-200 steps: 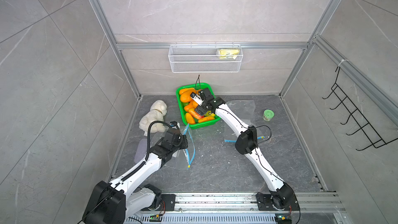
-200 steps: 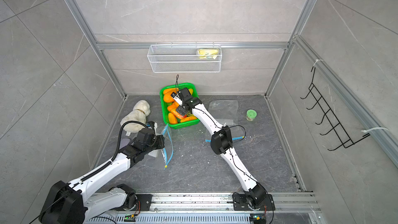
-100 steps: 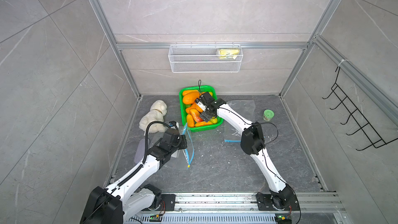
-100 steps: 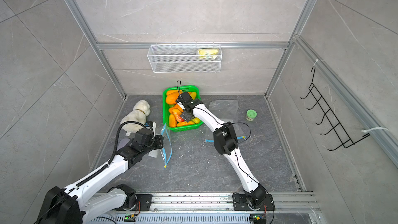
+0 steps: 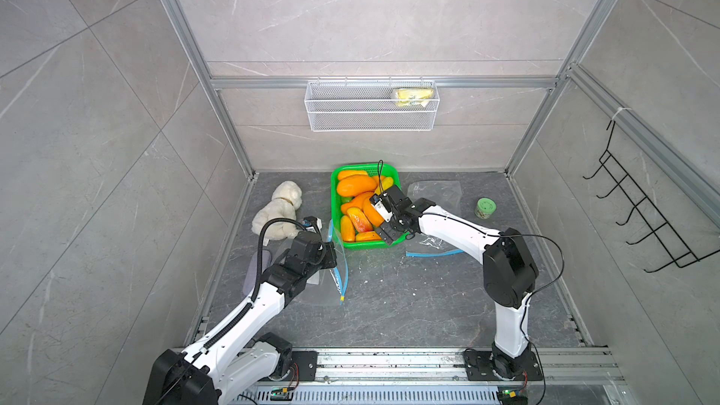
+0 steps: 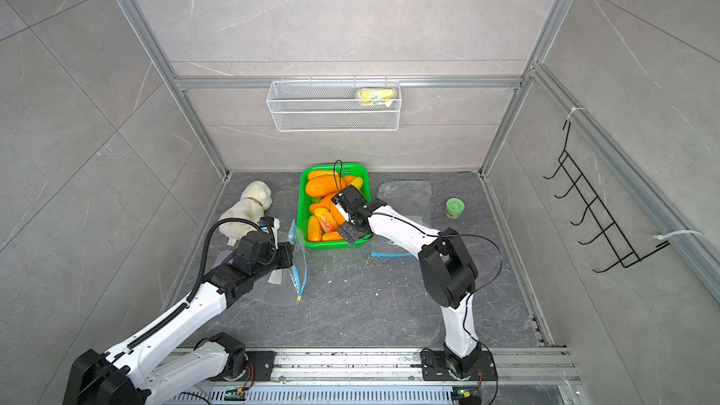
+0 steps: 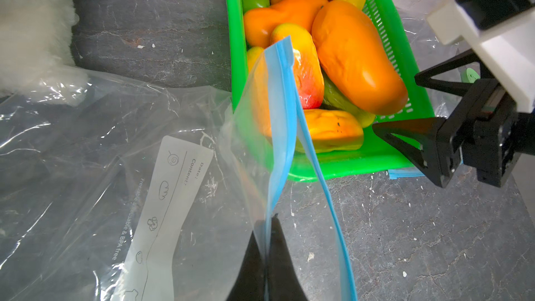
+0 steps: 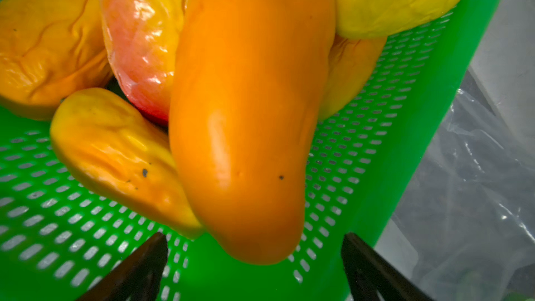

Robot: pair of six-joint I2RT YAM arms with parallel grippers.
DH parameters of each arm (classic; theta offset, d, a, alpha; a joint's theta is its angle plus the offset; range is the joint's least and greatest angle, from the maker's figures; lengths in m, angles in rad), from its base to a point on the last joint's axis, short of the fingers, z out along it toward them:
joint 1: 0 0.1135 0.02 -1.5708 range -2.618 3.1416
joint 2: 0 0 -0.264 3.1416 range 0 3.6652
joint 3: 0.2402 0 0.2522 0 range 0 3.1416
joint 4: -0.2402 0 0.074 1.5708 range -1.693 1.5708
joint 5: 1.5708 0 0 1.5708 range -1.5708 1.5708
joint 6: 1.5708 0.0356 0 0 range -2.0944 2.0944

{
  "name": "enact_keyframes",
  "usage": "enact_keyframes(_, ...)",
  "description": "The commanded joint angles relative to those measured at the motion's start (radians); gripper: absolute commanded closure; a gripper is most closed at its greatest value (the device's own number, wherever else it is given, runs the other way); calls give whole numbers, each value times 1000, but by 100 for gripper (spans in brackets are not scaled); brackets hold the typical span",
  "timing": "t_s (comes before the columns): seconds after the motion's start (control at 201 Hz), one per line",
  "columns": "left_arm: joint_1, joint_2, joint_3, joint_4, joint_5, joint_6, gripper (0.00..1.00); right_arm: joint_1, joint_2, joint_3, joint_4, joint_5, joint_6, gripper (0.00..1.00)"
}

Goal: Place the mango in a zip-top bag and seal the zipper
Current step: Move the basket to the center of the board, then pick up the mango from the basket.

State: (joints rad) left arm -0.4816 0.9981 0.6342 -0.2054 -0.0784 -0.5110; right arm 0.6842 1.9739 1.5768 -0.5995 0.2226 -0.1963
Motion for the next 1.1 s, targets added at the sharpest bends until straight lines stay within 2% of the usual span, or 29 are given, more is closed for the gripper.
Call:
enact_keyframes(0.0,5,-18,53,-5,-5,30,100,9,-17,-68,-9,15,27,4)
enact_keyframes(0.224,5,-7,60,-3,43,28,100,8,-135,-198,-30,47,67,4)
enact_keyframes(0.423,3,33,103,-26,129,40,100,24,-254,-192,38,-74,166,5)
enact_keyframes(0.632,2,25,124,-58,165,31,100,27,-124,-108,34,-108,214,7)
enact_keyframes(0.772,2,44,146,-78,205,27,100,27,-44,-48,28,-63,242,8)
enact_keyframes(0.906,2,63,168,-83,260,12,100,28,25,33,-36,-38,269,17)
enact_keyframes(1.09,3,56,192,-94,281,-14,100,26,-1,24,-18,-37,315,40)
